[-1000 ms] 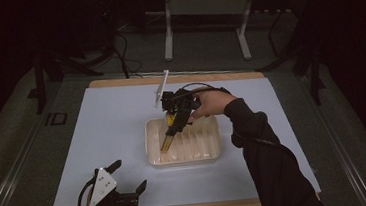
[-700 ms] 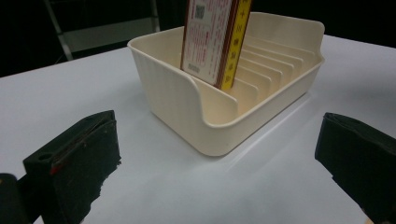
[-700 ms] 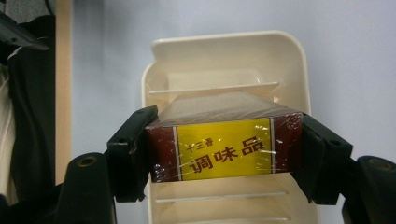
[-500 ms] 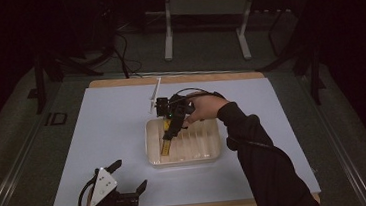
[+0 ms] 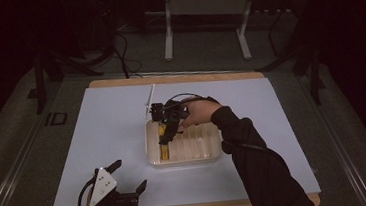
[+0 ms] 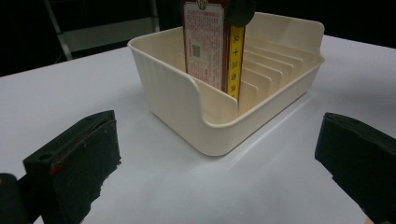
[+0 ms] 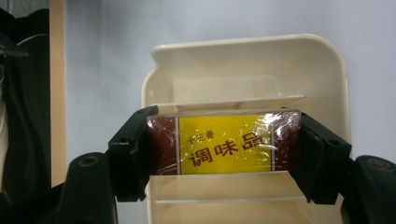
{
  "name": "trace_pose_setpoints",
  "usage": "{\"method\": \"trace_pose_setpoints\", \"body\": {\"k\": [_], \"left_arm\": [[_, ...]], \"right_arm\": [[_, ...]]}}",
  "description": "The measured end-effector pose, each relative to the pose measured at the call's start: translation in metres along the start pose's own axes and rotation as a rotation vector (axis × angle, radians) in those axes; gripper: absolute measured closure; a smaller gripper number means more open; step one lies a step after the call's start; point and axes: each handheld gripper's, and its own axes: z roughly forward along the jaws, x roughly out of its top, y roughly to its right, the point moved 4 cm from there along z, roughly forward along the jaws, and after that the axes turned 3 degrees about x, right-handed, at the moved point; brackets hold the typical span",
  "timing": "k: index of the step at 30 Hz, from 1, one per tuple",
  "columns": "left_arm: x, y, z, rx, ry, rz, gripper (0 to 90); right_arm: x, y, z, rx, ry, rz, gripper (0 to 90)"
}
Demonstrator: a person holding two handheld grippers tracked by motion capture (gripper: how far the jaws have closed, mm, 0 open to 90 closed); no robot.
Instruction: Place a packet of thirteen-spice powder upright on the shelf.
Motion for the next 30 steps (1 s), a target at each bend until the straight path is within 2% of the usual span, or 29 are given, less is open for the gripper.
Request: {"method": "trace_pose_setpoints", "body": {"k": [13,22,30], "left_arm": [[0.0,0.0,0.0,0.0,0.0,0.0,0.0],[0.0,0.0,0.0,-0.002,-0.002,0.005,0.0],[0.0,0.0,0.0,-0.004,-0.001,0.002,0.0]], "right_arm": [[0.003,0.0,0.01,0.0,-0.02,-0.012,30.8],[0.01,-0.003,0.012,0.008,-0.094,-0.03,27.4],[0.015,-0.007,0.002,0.009,-0.065,-0.044,27.2]]}}
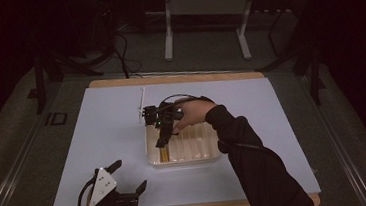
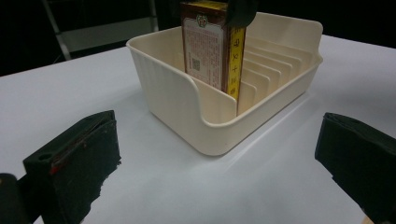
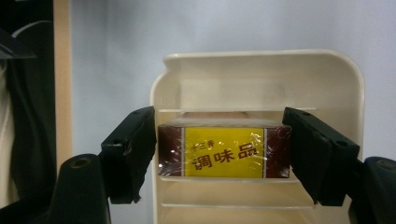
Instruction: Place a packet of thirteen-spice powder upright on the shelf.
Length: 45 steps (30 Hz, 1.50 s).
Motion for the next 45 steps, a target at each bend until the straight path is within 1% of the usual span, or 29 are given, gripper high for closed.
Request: {"method": "trace_pose_setpoints", "body": {"k": [3,7,9,10,11,14,16,17,18,20,21,22,23,24,27,28,30,32,33,34,35,37,38,39,40,41,43,44,45], "left_arm": [[0.0,0.0,0.001,0.0,0.0,-0.002,0.0],[0.0,0.0,0.001,0.0,-0.001,-0.002,0.0],[0.0,0.0,0.001,0.001,-0.002,-0.002,0.0],[0.0,0.0,0.001,0.001,0.0,-0.003,0.0],[0.0,0.0,0.001,0.001,-0.001,-0.001,0.0],[0.0,0.0,0.001,0.0,-0.003,0.001,0.0],[0.0,0.0,0.001,0.001,-0.002,-0.001,0.0],[0.0,0.0,0.001,0.001,-0.002,-0.001,0.0],[0.0,0.0,0.001,0.001,-0.003,-0.001,0.0],[0.0,0.0,0.001,0.001,-0.002,-0.003,0.0],[0.0,0.0,0.001,0.0,-0.002,-0.003,0.0],[0.0,0.0,0.001,0.0,-0.003,-0.003,0.0],[0.0,0.0,0.001,0.0,-0.003,-0.002,0.0],[0.0,0.0,0.001,0.001,-0.002,-0.003,0.0],[0.0,0.0,0.001,0.0,0.0,-0.008,0.0],[0.0,0.0,0.001,0.0,0.0,-0.008,0.0],[0.0,0.0,0.001,-0.002,0.003,-0.02,0.0],[0.0,0.0,0.001,-0.001,-0.002,-0.014,0.0],[0.0,0.0,0.001,-0.001,-0.002,-0.013,0.0],[0.0,0.0,0.001,-0.001,-0.002,-0.013,0.0],[0.0,0.0,0.001,-0.002,-0.002,-0.014,0.0],[0.0,0.0,0.001,-0.003,-0.003,-0.013,0.0],[0.0,0.0,0.002,-0.003,-0.004,-0.012,0.0],[0.0,0.0,0.002,-0.003,-0.004,-0.013,0.0],[0.0,0.0,0.002,-0.004,-0.004,-0.014,0.0],[0.0,0.0,0.002,-0.004,-0.005,-0.014,0.0],[0.0,0.0,0.001,-0.004,-0.003,-0.015,0.0],[0.0,0.0,0.001,-0.004,-0.003,-0.016,0.0],[0.0,0.0,0.001,-0.004,-0.003,-0.016,0.0]], "right_arm": [[-0.001,-0.001,-0.002,-0.002,0.002,0.0,26.8],[-0.002,-0.003,-0.007,-0.005,0.017,-0.002,25.7],[-0.004,-0.004,-0.01,-0.014,0.022,-0.005,24.7],[-0.005,-0.005,-0.015,-0.012,0.039,0.0,23.2],[-0.005,-0.005,-0.015,-0.012,0.039,0.0,23.2],[-0.008,-0.005,-0.021,-0.015,0.057,0.009,19.0],[-0.011,-0.006,-0.025,-0.01,0.065,0.015,13.7],[-0.015,-0.007,-0.029,-0.014,0.069,0.017,13.6],[-0.015,-0.007,-0.029,-0.014,0.069,0.017,13.6],[-0.018,-0.006,-0.032,-0.031,0.079,0.02,13.1],[-0.021,-0.006,-0.037,-0.031,0.096,0.037,12.6],[-0.021,-0.006,-0.037,-0.031,0.096,0.037,12.6],[-0.023,-0.006,-0.039,-0.03,0.108,0.043,12.8],[-0.025,-0.006,-0.042,-0.028,0.115,0.061,13.4],[-0.032,-0.005,-0.047,-0.046,0.131,0.085,13.8],[-0.034,-0.004,-0.048,-0.04,0.139,0.095,13.8],[-0.04,-0.003,-0.05,-0.054,0.151,0.119,13.7],[-0.046,-0.002,-0.051,-0.071,0.164,0.136,13.5],[-0.053,-0.002,-0.051,-0.065,0.176,0.153,13.5],[-0.053,-0.002,-0.051,-0.065,0.176,0.153,13.5],[-0.059,-0.001,-0.05,-0.061,0.182,0.171,13.5],[-0.062,-0.002,-0.05,-0.058,0.182,0.174,13.5],[-0.066,-0.001,-0.049,-0.067,0.19,0.178,13.5],[-0.07,-0.002,-0.049,-0.066,0.191,0.19,13.5],[-0.073,-0.002,-0.048,-0.068,0.205,0.188,13.6],[-0.077,-0.002,-0.048,-0.086,0.217,0.2,13.7],[-0.086,-0.001,-0.047,-0.119,0.223,0.229,13.7],[-0.091,0.0,-0.048,-0.141,0.238,0.249,14.2],[-0.096,0.001,-0.048,-0.151,0.253,0.265,14.2]]}}
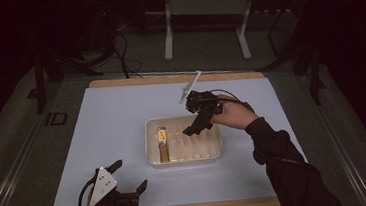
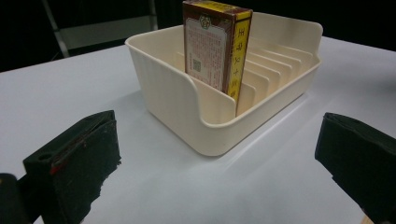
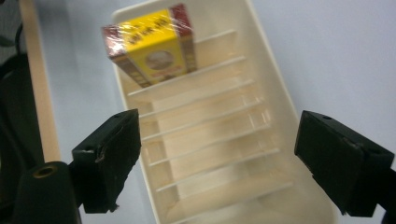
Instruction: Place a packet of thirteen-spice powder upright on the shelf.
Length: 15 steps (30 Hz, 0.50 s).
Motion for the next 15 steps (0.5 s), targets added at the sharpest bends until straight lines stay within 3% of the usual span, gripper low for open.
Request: {"method": "trace_pose_setpoints", "body": {"k": [4,9,12,13,14,15], "left_arm": [[0.0,0.0,0.001,-0.003,-0.002,-0.002,0.0],[0.0,0.001,0.002,-0.004,-0.002,-0.003,0.0],[0.0,0.001,0.002,-0.005,-0.006,-0.003,0.0],[0.0,0.001,0.002,-0.005,-0.006,-0.002,0.0],[0.0,0.0,0.002,-0.004,-0.005,-0.003,0.0],[0.0,0.0,0.002,-0.003,-0.004,-0.004,0.0]], "right_arm": [[-0.017,0.006,-0.004,-0.05,0.041,0.064,14.8],[-0.032,0.008,-0.004,-0.081,0.061,0.099,14.8],[-0.046,0.011,-0.003,-0.13,0.114,0.153,14.8],[-0.053,0.014,-0.005,-0.156,0.157,0.18,14.8],[-0.053,0.014,-0.005,-0.156,0.157,0.18,14.8],[-0.057,0.016,-0.007,-0.173,0.173,0.211,14.8]]}}
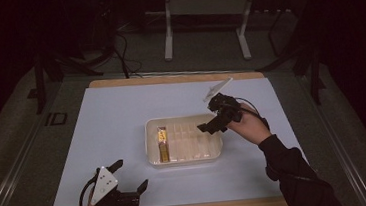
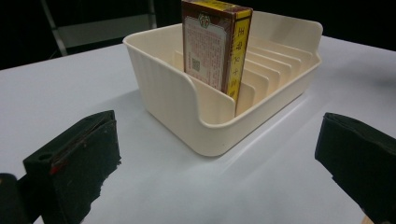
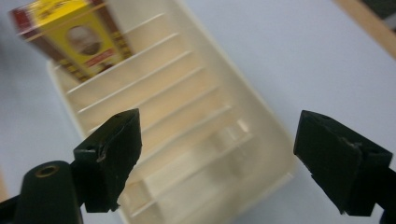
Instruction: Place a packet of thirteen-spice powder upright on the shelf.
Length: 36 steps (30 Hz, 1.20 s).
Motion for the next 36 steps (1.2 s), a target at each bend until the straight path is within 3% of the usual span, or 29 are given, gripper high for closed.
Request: {"method": "trace_pose_setpoints", "body": {"k": [4,7,15,27,36], "left_arm": [[0.0,-0.001,0.0,0.004,-0.002,-0.004,0.0],[0.0,0.0,0.001,0.003,-0.002,-0.003,0.0],[0.0,-0.001,0.002,0.004,-0.004,0.0,0.0],[0.001,-0.001,0.002,0.0,-0.003,-0.001,0.0],[0.001,0.0,0.003,-0.002,-0.003,-0.001,0.0]], "right_arm": [[-0.019,0.011,-0.014,-0.028,0.077,0.087,14.8],[-0.031,0.015,-0.02,-0.059,0.11,0.113,14.8],[-0.053,0.021,-0.028,-0.138,0.167,0.143,14.7],[-0.095,0.021,-0.024,-0.221,0.271,0.257,14.8],[-0.123,0.025,-0.025,-0.281,0.304,0.312,14.7]]}}
